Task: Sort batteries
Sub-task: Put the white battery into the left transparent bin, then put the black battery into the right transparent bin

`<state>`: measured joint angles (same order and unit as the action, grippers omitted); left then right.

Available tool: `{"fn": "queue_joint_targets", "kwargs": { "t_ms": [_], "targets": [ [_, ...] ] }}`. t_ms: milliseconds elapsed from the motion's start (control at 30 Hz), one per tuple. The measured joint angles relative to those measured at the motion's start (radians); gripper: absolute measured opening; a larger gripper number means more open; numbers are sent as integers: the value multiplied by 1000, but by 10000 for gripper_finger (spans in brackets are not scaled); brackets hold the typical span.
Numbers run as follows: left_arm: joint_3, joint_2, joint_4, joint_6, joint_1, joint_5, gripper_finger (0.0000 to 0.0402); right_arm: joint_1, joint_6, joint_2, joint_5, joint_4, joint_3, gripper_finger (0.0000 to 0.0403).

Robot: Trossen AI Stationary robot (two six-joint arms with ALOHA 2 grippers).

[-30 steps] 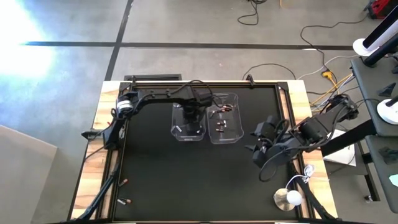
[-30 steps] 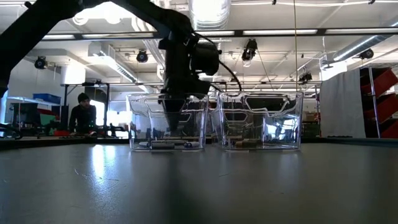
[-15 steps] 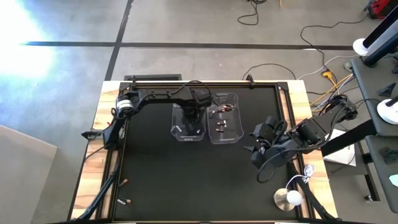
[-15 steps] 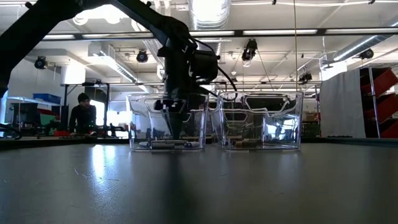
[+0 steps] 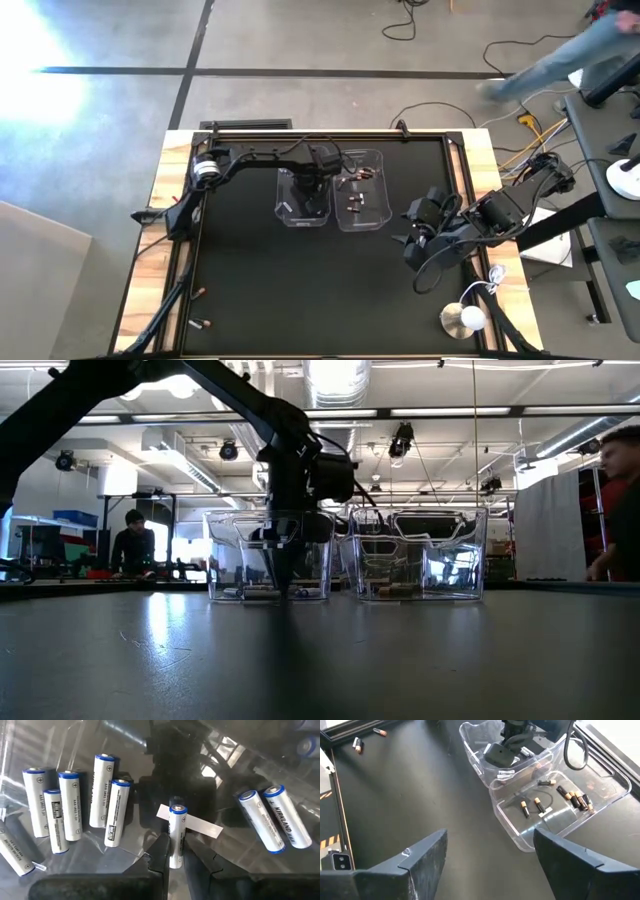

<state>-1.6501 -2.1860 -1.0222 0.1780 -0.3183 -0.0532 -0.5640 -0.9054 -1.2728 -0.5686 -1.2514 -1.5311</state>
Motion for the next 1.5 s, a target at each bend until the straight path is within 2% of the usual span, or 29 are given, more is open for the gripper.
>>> {"fn": "queue_joint_targets", "kwargs": {
  "t_ms": [200,467,633,767,967,1133,1367,1500],
  "targets": [
    [-9,1,-11,-6,5,-14,40,0,8,1,0,0,0,305],
    [-49,30,-42,-2,44,-40,106,2,26,5,-28,-118,-92,310],
    [-57,155,-43,17,102,-166,150,2,38,9,-94,-127,-142,303],
    [-57,306,-75,56,170,-183,176,2,49,10,-114,-127,-151,305],
    [-6,553,-145,165,346,-191,193,2,41,8,-114,-123,-151,315],
    [127,693,-193,297,553,-156,194,2,41,7,-114,-93,-150,311],
    [380,769,-191,619,884,-44,194,2,21,-8,-115,-87,-149,302],
    [502,766,-159,804,1012,61,194,2,24,-38,-115,-43,-149,306]
  ]
}}
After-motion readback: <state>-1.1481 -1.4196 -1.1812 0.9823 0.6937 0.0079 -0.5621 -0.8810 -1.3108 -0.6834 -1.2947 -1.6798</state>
